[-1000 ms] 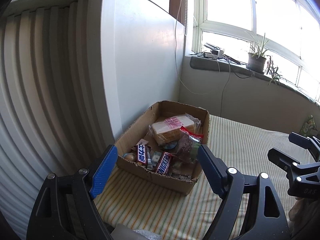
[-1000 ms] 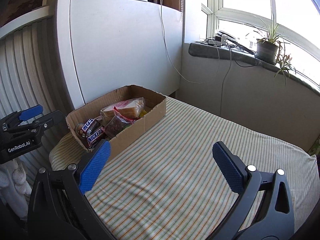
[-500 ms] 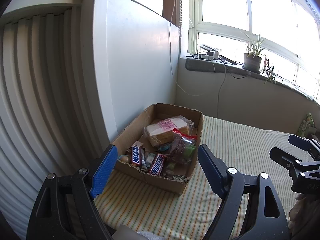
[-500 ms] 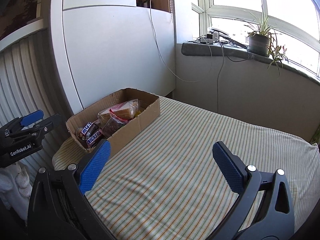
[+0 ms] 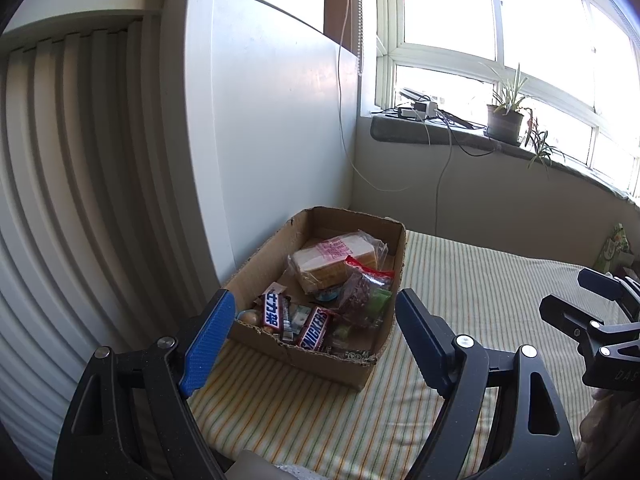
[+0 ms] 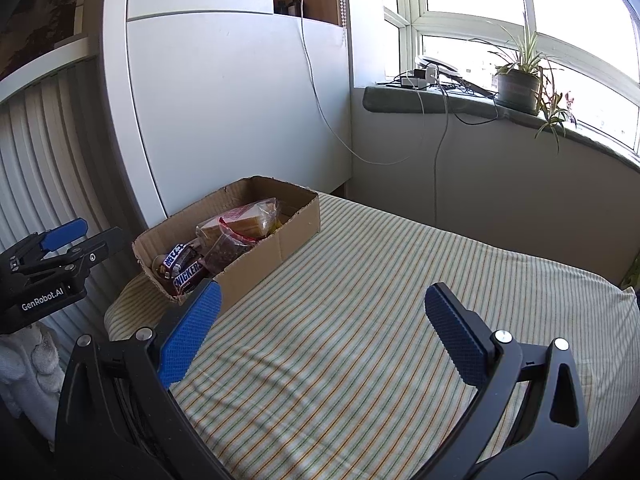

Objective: Organize snacks

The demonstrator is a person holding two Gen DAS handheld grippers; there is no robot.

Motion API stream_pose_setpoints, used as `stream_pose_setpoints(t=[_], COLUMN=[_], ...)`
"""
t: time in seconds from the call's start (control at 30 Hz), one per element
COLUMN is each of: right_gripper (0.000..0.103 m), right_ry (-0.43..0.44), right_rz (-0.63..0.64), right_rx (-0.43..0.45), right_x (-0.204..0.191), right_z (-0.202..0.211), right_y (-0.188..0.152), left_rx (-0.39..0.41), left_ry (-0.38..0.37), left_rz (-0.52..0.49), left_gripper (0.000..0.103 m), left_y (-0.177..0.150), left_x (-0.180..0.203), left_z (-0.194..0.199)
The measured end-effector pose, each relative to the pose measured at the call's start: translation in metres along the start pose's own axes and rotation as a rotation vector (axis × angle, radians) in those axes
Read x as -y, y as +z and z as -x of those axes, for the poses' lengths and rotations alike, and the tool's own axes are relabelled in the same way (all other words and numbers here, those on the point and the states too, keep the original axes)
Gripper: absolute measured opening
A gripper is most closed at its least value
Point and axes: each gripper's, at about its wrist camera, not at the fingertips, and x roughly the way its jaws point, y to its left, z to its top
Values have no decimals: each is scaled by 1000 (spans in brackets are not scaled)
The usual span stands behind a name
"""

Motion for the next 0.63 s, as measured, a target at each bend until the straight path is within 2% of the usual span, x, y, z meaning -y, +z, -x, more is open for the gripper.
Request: stream_pose_setpoints(t=[0.63], right_gripper=[103], right_ry=[-24], right_rz=[-17], right_rx=[4], right_x=[4], right_z=[5], right_y=[-4], left_rx=[-1], left_ry=[2], left_rz=[1], left_gripper=[82], left_y=[-3], left_x=[3], left_z=[1])
